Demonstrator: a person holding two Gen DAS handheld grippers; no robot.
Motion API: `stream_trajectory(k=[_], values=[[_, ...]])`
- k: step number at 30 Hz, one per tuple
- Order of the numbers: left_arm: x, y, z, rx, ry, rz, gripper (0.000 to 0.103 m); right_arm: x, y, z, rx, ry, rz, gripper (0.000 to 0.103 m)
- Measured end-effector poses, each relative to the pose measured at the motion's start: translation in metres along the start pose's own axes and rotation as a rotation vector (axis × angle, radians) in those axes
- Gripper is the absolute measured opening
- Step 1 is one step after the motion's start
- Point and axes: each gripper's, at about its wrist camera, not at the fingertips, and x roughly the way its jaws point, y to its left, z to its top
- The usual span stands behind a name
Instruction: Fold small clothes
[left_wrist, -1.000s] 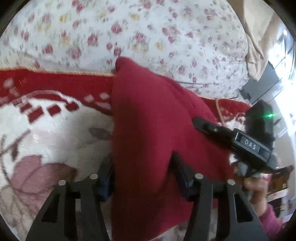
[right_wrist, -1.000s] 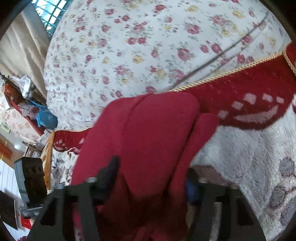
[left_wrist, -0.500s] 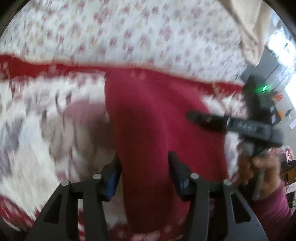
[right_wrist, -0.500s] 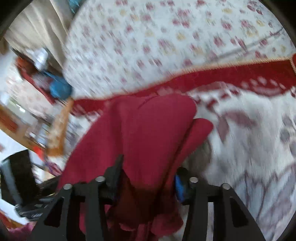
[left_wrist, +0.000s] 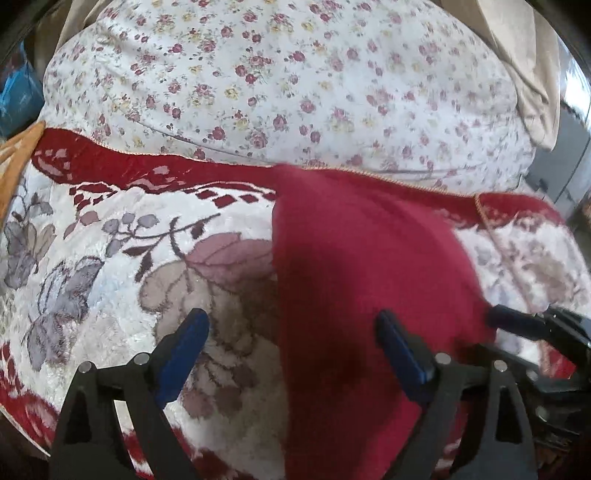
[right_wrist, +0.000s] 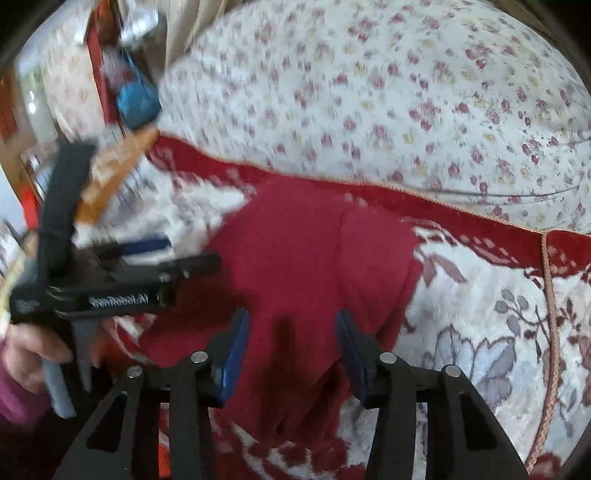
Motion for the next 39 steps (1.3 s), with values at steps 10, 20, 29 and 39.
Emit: stream_trajectory(k=[10, 20, 29, 39], values=[[-0.001, -0.005, -0.005, 0.052, -0.068, 0.011, 0.094, -0.007, -0.011, -0.014, 0.116, -0.035, 0.04, 0.059], [-0.036, 0.002, -0.009, 0.074, -0.174, 0.07, 0.094, -0.042, -0.006, -0.018, 0.223, -0.104, -0.02, 0.086], [-0.051, 0.008, -0.016, 0.109, -0.202, 0.119, 0.094, -0.04, 0.004, -0.017, 0.263, -0.101, -0.056, 0.093], [-0.055, 0.015, -0.014, 0.073, -0.215, 0.102, 0.094, -0.033, -0.001, -0.016, 0.303, -0.094, -0.074, 0.097]])
